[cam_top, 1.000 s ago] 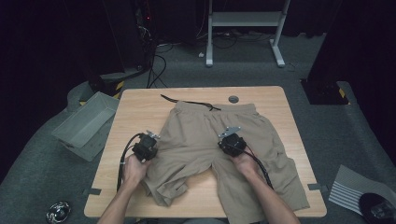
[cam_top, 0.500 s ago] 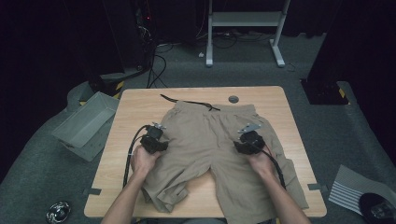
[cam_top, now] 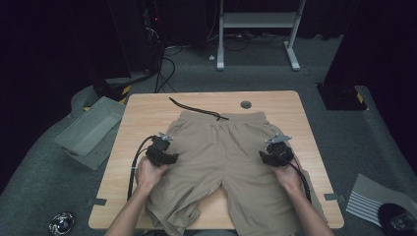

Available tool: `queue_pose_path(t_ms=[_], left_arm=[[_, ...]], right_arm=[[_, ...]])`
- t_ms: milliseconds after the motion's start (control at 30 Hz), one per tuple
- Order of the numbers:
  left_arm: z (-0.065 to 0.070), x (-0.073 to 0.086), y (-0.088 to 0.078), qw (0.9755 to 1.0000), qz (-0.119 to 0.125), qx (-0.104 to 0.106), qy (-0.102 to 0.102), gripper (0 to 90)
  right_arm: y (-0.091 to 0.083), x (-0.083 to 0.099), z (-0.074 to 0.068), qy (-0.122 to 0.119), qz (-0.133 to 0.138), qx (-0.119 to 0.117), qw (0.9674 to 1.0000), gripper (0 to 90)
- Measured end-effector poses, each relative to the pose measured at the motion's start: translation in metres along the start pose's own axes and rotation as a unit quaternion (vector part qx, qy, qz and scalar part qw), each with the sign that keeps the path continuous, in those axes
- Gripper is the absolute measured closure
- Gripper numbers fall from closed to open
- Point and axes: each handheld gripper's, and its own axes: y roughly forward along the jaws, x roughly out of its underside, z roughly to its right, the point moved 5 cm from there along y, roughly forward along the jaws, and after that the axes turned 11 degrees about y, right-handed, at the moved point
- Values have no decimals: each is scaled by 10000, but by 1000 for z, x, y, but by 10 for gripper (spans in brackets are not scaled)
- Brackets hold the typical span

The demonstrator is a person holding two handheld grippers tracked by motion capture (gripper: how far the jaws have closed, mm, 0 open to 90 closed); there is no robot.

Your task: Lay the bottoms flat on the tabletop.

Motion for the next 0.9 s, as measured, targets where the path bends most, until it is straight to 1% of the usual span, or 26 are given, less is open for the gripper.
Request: queue_pose_path(t_ms=[33, 67, 100, 133, 167, 200, 233, 300, 333, 367, 400, 433, 467, 500, 533, 567, 600, 633, 667, 700, 733, 767, 800, 833, 867, 900], left_arm=[[0, -2, 6, 10000, -76, -19, 58, 449], [0, -8, 12, 10000, 4, 22, 42, 513], [-2, -14, 16, 9999, 39, 102, -27, 603], [-2, -18, 19, 9998, 67, 169, -102, 699], [-4, -23, 22, 9999, 46, 150, -40, 791], [-4, -30, 27, 10000, -22, 2, 96, 861], [-5, -36, 31, 9998, -92, -80, 135, 885], [-7, -48, 37, 9996, -241, -121, 127, 891], [-8, -51, 39, 9996, -238, -154, 92, 891], [-9, -55, 40, 9997, -122, -213, 6, 886], [-9, -57, 36, 9997, 76, -218, -41, 861], [-8, -58, 32, 9995, 231, -187, -89, 756], [-5, -57, 24, 9991, 393, -137, -72, 653], [1, -52, 16, 9989, 458, -44, 18, 576], [5, -49, 12, 9991, 426, 21, 87, 519], [10, -43, 7, 9991, 373, 92, 198, 479], [14, -36, 2, 9989, 352, 98, 310, 457], [18, -29, -2, 9987, 340, 110, 362, 454], [21, -21, -5, 9987, 283, 162, 393, 451], [23, -15, -4, 9988, 240, 185, 373, 450], [23, -12, -2, 9989, 185, 207, 366, 452], [23, -8, 3, 9990, 78, 212, 380, 469], [22, -6, 7, 9992, 152, 258, 277, 493], [19, -7, 10, 9991, 240, 307, 144, 546], [16, -10, 13, 9988, 307, 373, 16, 589], [15, -15, 17, 9987, 380, 338, -16, 640]], right_arm=[[5, -1, 6, 133, -157, 14, 9998, 509], [9, -1, 9, 88, -282, -11, 9996, 578], [13, -5, 12, 2, -400, -77, 9992, 667], [17, -9, 15, 7, -463, -60, 9989, 767], [20, -12, 17, -1, -486, -116, 9987, 855], [24, -16, 17, -62, -469, -83, 9988, 894], [30, -23, 17, -109, -440, 8, 9990, 897], [40, -34, 16, 3, -454, -18, 9990, 898], [45, -39, 15, 29, -455, -7, 9990, 897], [48, -43, 15, 49, -449, 16, 9990, 895], [51, -47, 14, 64, -401, 84, 9991, 867], [49, -49, 12, 136, -294, 48, 9995, 798], [45, -50, 10, 179, -232, -54, 9996, 732], [38, -50, 7, 161, -150, -209, 9995, 679], [26, -46, 1, 16, -85, -278, 9996, 634], [19, -43, -2, -91, -64, -280, 9995, 594], [10, -36, -5, -178, -91, -290, 9994, 562], [2, -27, -7, -222, -159, -275, 9992, 545], [-5, -18, -7, -264, -159, -245, 9992, 541], [-11, -8, -6, -208, -144, -289, 9993, 540], [-13, 0, -4, -112, -180, -335, 9992, 541], [-13, 6, -3, -46, -218, -348, 9991, 563], [-11, 12, 0, -39, -309, -344, 9989, 613], [-5, 18, 2, -50, -441, -339, 9984, 665], [-2, 17, 4, 65, -300, -495, 9983, 737], [1, 15, 6, 122, -238, -452, 9986, 819]])
